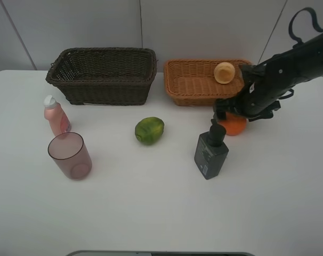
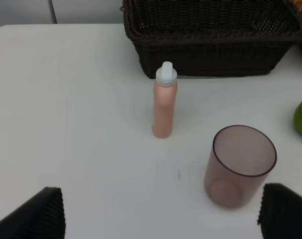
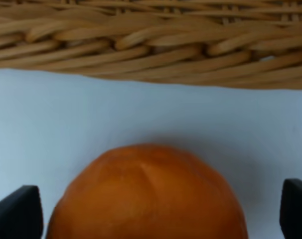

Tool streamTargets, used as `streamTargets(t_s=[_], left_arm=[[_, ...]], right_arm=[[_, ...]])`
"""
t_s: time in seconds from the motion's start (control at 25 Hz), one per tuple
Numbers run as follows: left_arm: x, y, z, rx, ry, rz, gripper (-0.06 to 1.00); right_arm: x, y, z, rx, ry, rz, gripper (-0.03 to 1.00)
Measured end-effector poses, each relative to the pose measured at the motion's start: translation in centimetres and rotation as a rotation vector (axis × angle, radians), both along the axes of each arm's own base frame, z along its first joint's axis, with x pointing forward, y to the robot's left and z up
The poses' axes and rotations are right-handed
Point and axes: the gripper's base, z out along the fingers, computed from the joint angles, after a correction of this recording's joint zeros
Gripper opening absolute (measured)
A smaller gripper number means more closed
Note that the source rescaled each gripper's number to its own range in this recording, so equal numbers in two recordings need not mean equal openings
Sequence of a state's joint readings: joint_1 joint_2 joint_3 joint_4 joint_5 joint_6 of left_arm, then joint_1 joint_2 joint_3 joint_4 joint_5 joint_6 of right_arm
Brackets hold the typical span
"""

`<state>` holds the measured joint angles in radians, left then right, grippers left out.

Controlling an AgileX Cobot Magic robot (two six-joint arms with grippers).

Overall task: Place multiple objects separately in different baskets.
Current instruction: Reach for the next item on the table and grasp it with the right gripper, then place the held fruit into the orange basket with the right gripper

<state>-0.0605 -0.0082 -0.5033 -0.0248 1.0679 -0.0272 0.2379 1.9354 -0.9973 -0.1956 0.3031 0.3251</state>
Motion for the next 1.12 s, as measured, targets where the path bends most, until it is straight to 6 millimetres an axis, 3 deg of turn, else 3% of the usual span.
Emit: streamTargets(t_s=[0.4,0.48,0.56,0.6,1.12], left_arm=[[0.0,0.0,0.0,0.0,0.0,0.0,1.0],[0.0,0.0,0.0,0.0,0.0,0.0,1.0],[0.0,0.0,0.0,0.0,0.0,0.0,1.0],[0.0,0.0,0.0,0.0,0.0,0.0,1.0],[0.0,0.0,0.0,0.0,0.0,0.0,1.0]], right_arm=[[0.2,0.1,-1.6,-0.009,0.009,0.021,0.99],[0.3,0.1,-1.7,-0.011,0.006,0.026,0.88],[0.3,0.1,-1.7,-0.011,0.002,0.028,0.59],[0.3,0.1,-1.7,-0.011,0.003,0.028,0.57],[0.3,0.0,-1.7,-0.013,0.008,0.027,0.57]])
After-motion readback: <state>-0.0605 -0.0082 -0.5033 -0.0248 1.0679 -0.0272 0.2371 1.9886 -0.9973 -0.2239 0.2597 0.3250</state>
